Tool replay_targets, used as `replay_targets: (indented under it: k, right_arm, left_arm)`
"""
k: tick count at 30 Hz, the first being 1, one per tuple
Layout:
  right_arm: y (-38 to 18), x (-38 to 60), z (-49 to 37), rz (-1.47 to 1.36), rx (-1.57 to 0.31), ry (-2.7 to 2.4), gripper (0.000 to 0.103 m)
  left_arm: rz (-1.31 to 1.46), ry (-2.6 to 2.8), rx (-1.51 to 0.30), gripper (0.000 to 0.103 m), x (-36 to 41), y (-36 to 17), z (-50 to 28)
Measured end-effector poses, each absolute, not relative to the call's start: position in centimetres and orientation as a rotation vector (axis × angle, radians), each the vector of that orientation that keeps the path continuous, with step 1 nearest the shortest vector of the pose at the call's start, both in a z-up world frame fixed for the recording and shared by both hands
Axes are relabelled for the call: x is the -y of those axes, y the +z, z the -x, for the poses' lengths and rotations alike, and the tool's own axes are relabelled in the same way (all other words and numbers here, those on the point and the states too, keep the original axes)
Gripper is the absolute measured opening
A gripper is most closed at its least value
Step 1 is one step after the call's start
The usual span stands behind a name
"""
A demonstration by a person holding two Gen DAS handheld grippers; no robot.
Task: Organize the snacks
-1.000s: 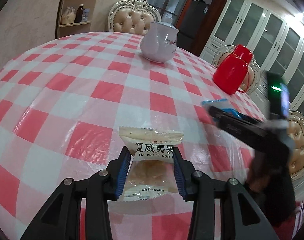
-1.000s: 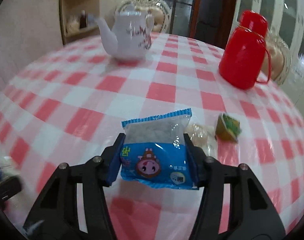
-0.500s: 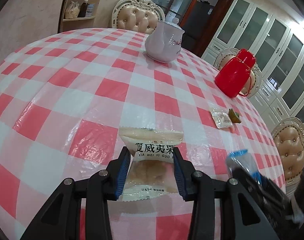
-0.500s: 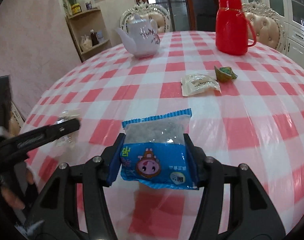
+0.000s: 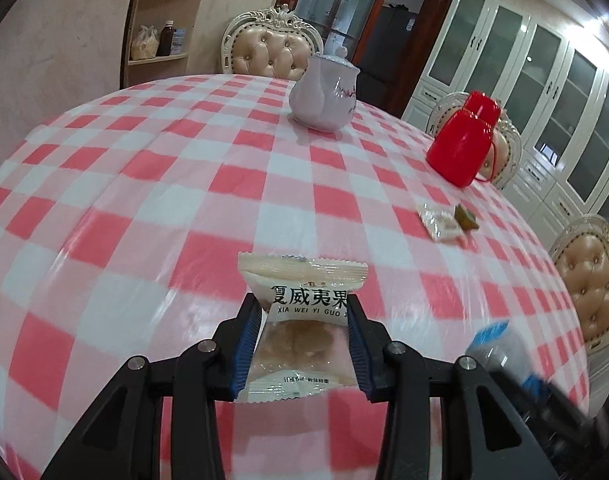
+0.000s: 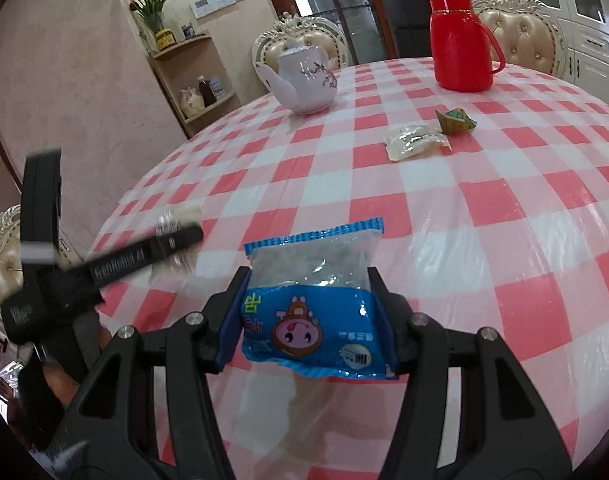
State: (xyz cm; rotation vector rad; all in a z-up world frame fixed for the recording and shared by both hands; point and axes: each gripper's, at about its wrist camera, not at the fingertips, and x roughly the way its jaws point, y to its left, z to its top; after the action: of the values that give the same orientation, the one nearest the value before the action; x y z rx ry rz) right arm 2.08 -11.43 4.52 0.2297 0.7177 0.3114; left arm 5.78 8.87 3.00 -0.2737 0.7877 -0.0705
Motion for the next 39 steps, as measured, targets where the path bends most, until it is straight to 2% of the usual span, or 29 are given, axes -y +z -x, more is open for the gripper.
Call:
replay_targets:
  k: [12,39]
  right_arm:
    - [5.1,9.8,-0.7,-0.203,-0.703,0.378,0.059]
    - [4.2,0.2,3.1,-0.113,-0.772,0.667,0.06]
  left_arm:
    - [0.199,-0.004,-0.708,0.043,-10.0,3.9,-0.2]
    - [0.21,0.158,-0.708,0.043,-16.2,3.3,8.3]
